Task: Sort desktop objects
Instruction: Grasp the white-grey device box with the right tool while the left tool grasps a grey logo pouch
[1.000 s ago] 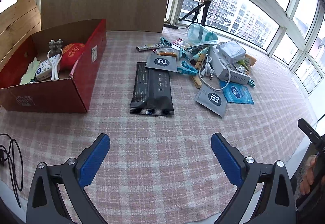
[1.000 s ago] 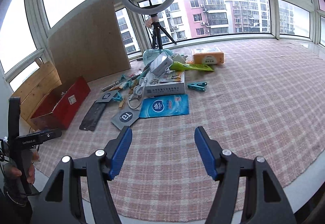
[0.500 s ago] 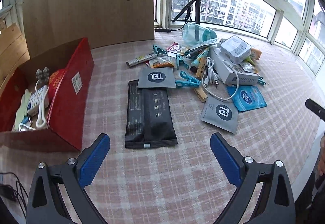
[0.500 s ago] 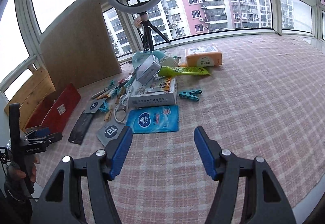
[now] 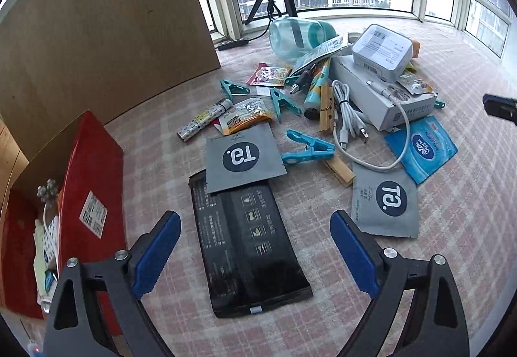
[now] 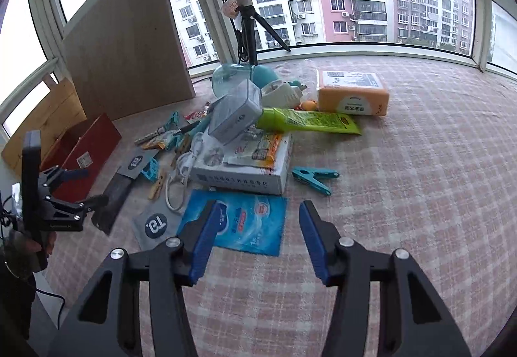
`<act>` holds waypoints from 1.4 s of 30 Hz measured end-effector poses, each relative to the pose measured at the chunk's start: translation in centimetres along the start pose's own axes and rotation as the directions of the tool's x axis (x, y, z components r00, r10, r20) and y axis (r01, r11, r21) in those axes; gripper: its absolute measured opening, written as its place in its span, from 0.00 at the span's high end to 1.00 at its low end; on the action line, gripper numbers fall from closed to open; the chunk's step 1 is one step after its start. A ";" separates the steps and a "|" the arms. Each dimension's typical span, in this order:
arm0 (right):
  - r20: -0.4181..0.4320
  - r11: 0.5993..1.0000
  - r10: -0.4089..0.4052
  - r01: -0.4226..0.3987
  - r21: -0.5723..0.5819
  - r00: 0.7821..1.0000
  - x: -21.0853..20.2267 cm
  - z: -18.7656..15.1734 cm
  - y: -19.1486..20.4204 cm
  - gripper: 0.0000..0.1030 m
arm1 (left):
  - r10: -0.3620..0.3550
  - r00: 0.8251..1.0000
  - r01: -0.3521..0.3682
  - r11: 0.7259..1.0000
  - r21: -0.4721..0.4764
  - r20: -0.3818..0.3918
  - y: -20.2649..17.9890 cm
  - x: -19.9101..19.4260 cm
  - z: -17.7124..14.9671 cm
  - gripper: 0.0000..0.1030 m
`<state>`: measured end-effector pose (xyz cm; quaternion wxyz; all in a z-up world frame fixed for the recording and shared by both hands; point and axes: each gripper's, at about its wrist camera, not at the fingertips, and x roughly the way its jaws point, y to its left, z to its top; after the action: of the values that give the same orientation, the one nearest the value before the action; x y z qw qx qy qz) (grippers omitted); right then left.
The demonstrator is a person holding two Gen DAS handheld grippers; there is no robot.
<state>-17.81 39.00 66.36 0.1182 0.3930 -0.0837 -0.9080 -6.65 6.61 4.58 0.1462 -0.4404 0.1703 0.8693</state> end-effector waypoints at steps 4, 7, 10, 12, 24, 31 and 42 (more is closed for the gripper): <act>-0.009 0.997 0.070 -0.069 0.040 0.998 2.8 2.6 0.6 0.57 | -0.012 1.000 0.014 0.998 0.065 -0.023 -0.2 2.0 0.5 0.18; -0.034 0.997 0.065 -0.064 0.032 0.997 5.2 3.7 1.5 0.60 | -0.035 0.998 0.038 0.998 0.058 -0.051 0.3 3.0 0.7 0.25; -0.058 0.999 0.048 -0.047 0.020 0.997 7.3 4.4 2.0 0.61 | -0.038 0.997 0.043 0.997 0.069 -0.066 0.4 3.8 0.9 0.27; -0.077 1.000 0.026 -0.024 0.018 0.997 8.5 4.7 2.2 0.61 | -0.027 0.997 0.033 0.996 0.084 -0.071 0.2 4.2 1.3 0.27; -0.109 0.983 0.128 -0.111 0.147 0.986 11.2 6.6 1.6 0.61 | -0.025 0.998 0.033 0.990 0.138 -0.061 -0.8 5.9 3.3 0.36; -0.115 0.955 0.181 -0.147 0.257 0.977 12.2 7.6 1.0 0.61 | -0.068 0.995 0.075 0.990 0.118 -0.069 -0.3 5.6 3.6 0.58; -0.090 0.905 0.192 -0.140 0.401 0.977 12.9 8.7 -0.3 0.61 | -0.165 0.983 0.172 0.981 0.086 -0.080 0.3 5.3 3.6 0.91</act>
<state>-32.79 36.17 63.26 0.1191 0.4572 -0.2896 -0.8324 -12.37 8.42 2.31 0.2333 -0.4772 0.1776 0.8284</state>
